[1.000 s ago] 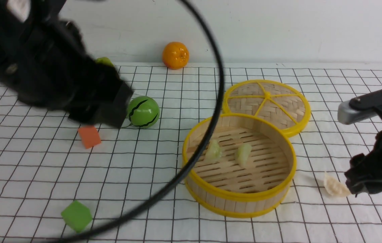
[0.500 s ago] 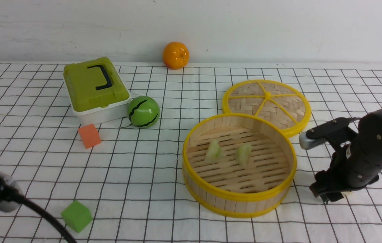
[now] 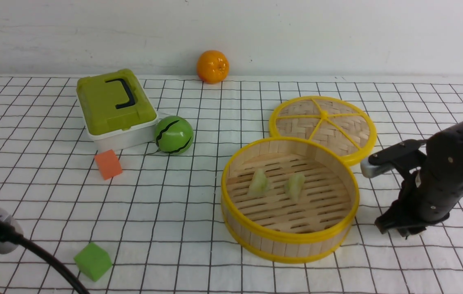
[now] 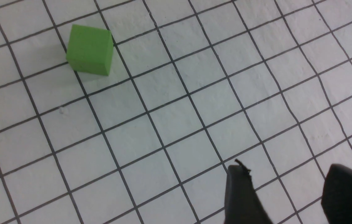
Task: Put the dumplings into the steamer on the table with the white tablecloth.
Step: 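Reach for and grasp a dumpling lying on the table beside the steamer, then place the dumpling in the bamboo steamer basket with the right gripper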
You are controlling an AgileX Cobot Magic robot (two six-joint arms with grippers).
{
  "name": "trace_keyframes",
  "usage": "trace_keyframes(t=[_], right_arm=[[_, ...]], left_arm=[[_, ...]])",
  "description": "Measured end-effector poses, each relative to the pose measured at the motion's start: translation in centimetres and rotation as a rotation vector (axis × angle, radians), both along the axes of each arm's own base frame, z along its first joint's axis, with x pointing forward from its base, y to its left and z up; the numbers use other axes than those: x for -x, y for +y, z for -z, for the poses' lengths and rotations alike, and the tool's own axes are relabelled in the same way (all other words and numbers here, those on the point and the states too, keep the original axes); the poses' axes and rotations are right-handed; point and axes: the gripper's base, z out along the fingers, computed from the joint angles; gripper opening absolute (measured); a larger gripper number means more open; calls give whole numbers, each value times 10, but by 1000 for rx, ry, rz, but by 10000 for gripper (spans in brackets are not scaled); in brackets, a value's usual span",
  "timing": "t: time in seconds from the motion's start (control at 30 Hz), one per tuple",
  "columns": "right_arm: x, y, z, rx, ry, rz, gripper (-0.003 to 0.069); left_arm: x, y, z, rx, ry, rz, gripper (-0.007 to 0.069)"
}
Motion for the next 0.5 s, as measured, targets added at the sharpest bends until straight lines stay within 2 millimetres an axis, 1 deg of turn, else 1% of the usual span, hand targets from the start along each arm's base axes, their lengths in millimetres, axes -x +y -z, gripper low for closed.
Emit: trace_keyframes(t=[0.03,0.07,0.13,0.17,0.2,0.23,0.27,0.3,0.33,0.37,0.4,0.43,0.47,0.5], right_arm=[[0,0,-13,5,-2,6,176],[0,0,-17,4,-8,6,176],[2,9,-49,-23,-63,1,176],[4,16,-62,-48,-91,-7,176],[8,29,-80,-90,-131,-34,176],[9,36,-88,-110,-149,-51,176],[13,48,-97,-141,-169,-83,176],[15,58,-101,-164,-176,-109,176],[19,73,-105,-198,-179,-146,176],[20,77,-105,-199,-179,-161,176],[23,91,-104,-225,-171,-190,176],[24,95,-103,-230,-168,-200,176],[27,110,-97,-244,-154,-233,176],[27,114,-93,-244,-147,-240,176]], left_arm=[[0,0,0,0,-1,0,354],[0,0,0,0,-1,0,354],[0,0,0,2,-3,0,354],[0,0,0,4,-6,0,354],[-1,-1,-1,9,-13,-1,354],[-1,-1,-1,13,-18,-1,354],[-2,-1,-2,17,-25,-1,354],[-2,-1,-2,21,-30,-1,354],[-3,-2,-3,28,-39,-2,354],[-3,-2,-3,28,-39,-2,354],[-3,-2,-3,36,-40,-2,354],[-3,-2,-3,37,-41,-2,354],[-3,-3,-3,41,-39,-2,354],[-3,-3,-3,42,-38,-2,354]])
